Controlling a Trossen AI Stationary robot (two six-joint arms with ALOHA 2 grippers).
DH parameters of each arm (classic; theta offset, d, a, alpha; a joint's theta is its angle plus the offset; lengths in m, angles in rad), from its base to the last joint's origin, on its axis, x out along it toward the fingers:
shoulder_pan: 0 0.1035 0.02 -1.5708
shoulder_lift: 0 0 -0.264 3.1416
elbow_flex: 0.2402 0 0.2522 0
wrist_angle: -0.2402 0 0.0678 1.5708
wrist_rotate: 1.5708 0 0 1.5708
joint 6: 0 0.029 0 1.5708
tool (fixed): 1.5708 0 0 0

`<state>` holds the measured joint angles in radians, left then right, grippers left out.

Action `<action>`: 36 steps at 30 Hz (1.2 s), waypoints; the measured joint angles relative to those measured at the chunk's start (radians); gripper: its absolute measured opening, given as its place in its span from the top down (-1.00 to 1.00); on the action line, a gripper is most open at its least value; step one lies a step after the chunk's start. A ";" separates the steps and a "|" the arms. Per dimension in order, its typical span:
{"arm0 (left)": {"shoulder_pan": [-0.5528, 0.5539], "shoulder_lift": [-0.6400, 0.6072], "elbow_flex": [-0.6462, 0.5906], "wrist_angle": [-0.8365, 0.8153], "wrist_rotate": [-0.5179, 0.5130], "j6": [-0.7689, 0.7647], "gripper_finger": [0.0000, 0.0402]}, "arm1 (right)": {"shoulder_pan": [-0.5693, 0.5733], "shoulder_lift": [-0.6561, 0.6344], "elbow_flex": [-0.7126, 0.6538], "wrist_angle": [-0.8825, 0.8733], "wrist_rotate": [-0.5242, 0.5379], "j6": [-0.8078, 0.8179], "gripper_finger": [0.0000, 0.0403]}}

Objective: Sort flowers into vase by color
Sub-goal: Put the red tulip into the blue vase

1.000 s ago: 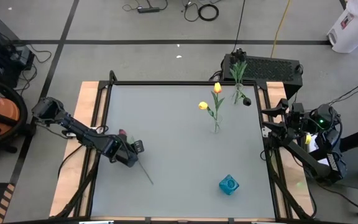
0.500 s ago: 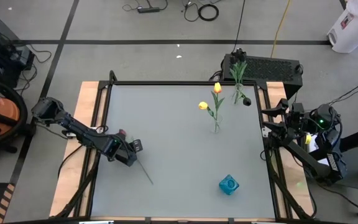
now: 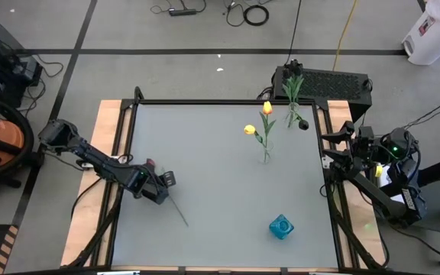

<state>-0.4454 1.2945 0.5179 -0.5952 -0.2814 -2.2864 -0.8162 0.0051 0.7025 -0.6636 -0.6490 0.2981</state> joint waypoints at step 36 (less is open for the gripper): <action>0.000 0.002 0.000 0.338 -0.249 0.599 0.95 | 0.000 0.000 0.000 0.000 0.000 0.005 -0.33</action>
<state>-0.4454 1.2961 0.5182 -0.2573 -0.5300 -1.6877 -0.8165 0.0048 0.7029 -0.6636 -0.6490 0.3031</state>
